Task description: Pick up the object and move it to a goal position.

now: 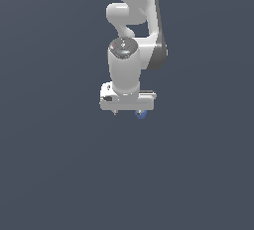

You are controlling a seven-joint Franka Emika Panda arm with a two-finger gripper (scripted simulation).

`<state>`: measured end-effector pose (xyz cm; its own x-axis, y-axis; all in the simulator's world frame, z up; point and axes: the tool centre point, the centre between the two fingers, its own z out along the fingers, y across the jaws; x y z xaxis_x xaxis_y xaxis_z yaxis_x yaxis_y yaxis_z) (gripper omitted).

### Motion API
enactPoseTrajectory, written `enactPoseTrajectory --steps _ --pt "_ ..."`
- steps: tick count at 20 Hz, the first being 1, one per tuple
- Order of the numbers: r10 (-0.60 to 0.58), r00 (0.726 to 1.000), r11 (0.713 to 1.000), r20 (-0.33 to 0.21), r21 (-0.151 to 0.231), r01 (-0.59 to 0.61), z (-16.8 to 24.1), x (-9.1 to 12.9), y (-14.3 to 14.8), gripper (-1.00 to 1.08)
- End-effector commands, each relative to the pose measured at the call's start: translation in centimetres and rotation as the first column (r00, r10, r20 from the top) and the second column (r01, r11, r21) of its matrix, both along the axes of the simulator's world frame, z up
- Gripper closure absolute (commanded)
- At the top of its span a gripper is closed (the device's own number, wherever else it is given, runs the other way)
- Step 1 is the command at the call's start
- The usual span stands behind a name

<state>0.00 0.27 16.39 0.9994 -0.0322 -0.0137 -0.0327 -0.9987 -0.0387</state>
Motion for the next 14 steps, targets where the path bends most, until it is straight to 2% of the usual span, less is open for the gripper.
enactPoseTrajectory --steps 1,8,14 --pt "0.0 1.0 1.0 0.0 0.0 0.0 0.0 0.0 0.0 -0.92" --pt "-0.04 0.999 0.999 -0.02 -0.025 0.039 -0.3 -0.3 -3.1 -0.92" --pt "-0.043 0.999 0.999 -0.021 -0.027 0.042 -0.3 -0.3 -3.3 -0.92"
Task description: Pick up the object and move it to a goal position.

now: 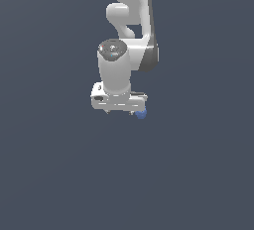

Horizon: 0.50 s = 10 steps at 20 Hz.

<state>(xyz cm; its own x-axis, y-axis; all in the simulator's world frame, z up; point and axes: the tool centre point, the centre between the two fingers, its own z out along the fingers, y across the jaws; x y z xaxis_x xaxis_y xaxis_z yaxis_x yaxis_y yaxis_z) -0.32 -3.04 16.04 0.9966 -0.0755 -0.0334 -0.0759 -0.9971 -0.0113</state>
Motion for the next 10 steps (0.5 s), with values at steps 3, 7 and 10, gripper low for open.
enactPoseTrajectory --steps 3,7,10 --pt "0.006 1.0 1.0 0.0 -0.001 -0.006 -0.2 -0.1 0.2 -0.92" --pt "0.029 1.0 1.0 0.003 -0.003 -0.029 -0.9 -0.7 1.2 -0.92" --pt "0.056 0.998 0.998 0.006 -0.005 -0.056 -1.6 -1.4 2.4 -0.92"
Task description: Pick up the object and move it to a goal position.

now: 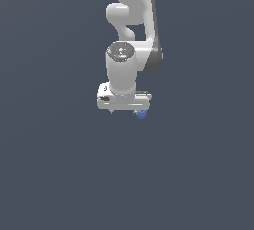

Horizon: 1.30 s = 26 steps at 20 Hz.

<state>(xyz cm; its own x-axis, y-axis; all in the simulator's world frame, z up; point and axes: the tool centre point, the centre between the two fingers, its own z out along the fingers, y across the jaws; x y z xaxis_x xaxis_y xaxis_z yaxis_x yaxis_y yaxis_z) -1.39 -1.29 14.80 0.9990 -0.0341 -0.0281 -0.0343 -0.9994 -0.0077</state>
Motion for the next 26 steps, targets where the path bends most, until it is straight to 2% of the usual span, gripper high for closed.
enactPoseTrajectory --steps 1,10,15,20,26 --pt "0.025 1.0 1.0 0.003 -0.002 -0.025 -0.7 -0.7 1.1 -0.92" --pt "0.158 0.987 0.987 0.018 -0.008 -0.158 -4.1 -4.9 6.2 -0.92" --pt "0.21 0.977 0.978 0.024 -0.009 -0.209 -5.3 -6.7 8.0 -0.92" --pt "0.234 0.972 0.972 0.028 -0.009 -0.234 -5.8 -7.7 8.8 -0.92" --pt "0.234 0.972 0.972 0.027 -0.008 -0.234 -6.1 -7.7 8.8 -0.92"
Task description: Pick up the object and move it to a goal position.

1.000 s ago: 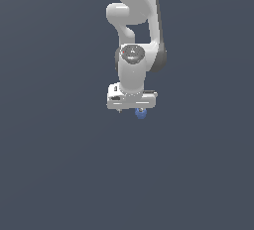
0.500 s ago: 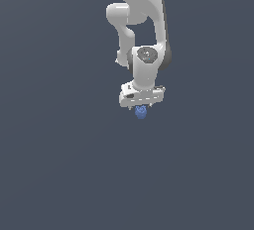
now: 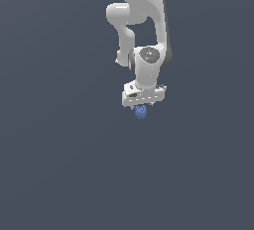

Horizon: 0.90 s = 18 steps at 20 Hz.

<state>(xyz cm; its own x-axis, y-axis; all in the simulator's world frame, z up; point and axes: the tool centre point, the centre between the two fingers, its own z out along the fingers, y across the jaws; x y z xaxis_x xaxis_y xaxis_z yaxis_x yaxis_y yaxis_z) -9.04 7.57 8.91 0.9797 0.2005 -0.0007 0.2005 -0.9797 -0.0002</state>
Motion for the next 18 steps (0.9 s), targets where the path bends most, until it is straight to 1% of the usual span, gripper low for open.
enactPoseTrajectory --steps 1,10,16,17,18 --pt "0.0 1.0 1.0 0.0 0.0 0.0 -0.4 0.0 0.0 -0.92" --pt "0.002 1.0 1.0 0.0 0.0 -0.002 -4.0 -0.2 0.0 -0.92" --pt "0.003 1.0 1.0 0.001 0.0 -0.003 -4.9 -0.2 0.1 -0.92" --pt "0.003 1.0 1.0 0.001 0.0 -0.003 -4.9 -0.2 0.1 1.08" --pt "0.003 1.0 1.0 0.001 0.0 -0.003 -4.9 -0.2 0.1 1.08"
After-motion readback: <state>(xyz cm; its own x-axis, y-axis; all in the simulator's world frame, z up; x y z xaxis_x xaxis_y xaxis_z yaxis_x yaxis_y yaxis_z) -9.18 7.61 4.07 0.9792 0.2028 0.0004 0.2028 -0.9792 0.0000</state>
